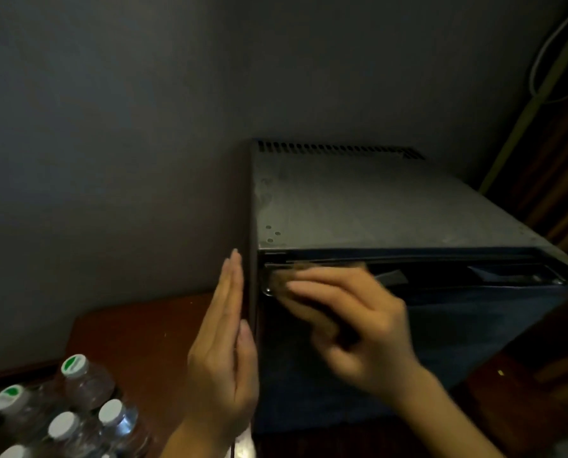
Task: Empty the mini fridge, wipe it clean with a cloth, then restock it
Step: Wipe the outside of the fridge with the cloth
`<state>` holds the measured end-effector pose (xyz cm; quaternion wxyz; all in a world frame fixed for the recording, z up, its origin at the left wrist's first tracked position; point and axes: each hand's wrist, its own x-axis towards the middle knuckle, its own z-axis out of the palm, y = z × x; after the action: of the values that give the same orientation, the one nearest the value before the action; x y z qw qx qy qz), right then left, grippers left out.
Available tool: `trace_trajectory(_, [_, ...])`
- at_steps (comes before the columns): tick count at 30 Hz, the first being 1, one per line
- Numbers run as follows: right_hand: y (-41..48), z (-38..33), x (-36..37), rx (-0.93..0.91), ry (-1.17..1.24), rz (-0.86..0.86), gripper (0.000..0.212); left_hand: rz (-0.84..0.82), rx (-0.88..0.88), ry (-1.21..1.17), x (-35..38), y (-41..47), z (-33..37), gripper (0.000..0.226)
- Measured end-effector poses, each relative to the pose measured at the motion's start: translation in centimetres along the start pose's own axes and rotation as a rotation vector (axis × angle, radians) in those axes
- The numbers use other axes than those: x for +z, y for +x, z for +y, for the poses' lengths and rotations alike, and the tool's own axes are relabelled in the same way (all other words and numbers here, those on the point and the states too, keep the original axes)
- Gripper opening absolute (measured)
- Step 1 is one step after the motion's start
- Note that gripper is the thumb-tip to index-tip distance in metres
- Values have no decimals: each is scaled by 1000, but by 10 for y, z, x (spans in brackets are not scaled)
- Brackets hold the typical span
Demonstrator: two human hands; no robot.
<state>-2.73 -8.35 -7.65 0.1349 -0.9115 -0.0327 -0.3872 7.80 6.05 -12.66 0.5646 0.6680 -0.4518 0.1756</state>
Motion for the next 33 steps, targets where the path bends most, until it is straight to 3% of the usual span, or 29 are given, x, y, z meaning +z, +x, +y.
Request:
trace_trajectory(3, [-1, 19, -34, 68, -61, -68, 38, -46, 12, 1, 9, 10, 1, 50])
trace_trajectory(9, [29, -18, -14, 164, -369, -174, 29, 5, -37, -2, 20, 7, 4, 51])
trace_trajectory(13, [23, -1, -29, 181, -318, -173, 26, 36, -71, 20, 23, 7, 6, 51])
trace_trajectory(17, [12, 9, -52, 228, -454, -130, 22, 36, -77, 27, 21, 8, 10, 49])
trace_trajectory(22, [20, -22, -7, 173, -432, -140, 24, -38, -1, 153, 13, 23, 15, 44])
trace_trajectory(28, [-7, 21, -37, 163, -238, 111, 22, -72, 133, 270, 27, 35, 25, 35])
trace_trajectory(33, [-51, 81, -89, 335, -255, 319, 30, 16, 177, 266, 34, 36, 22, 30])
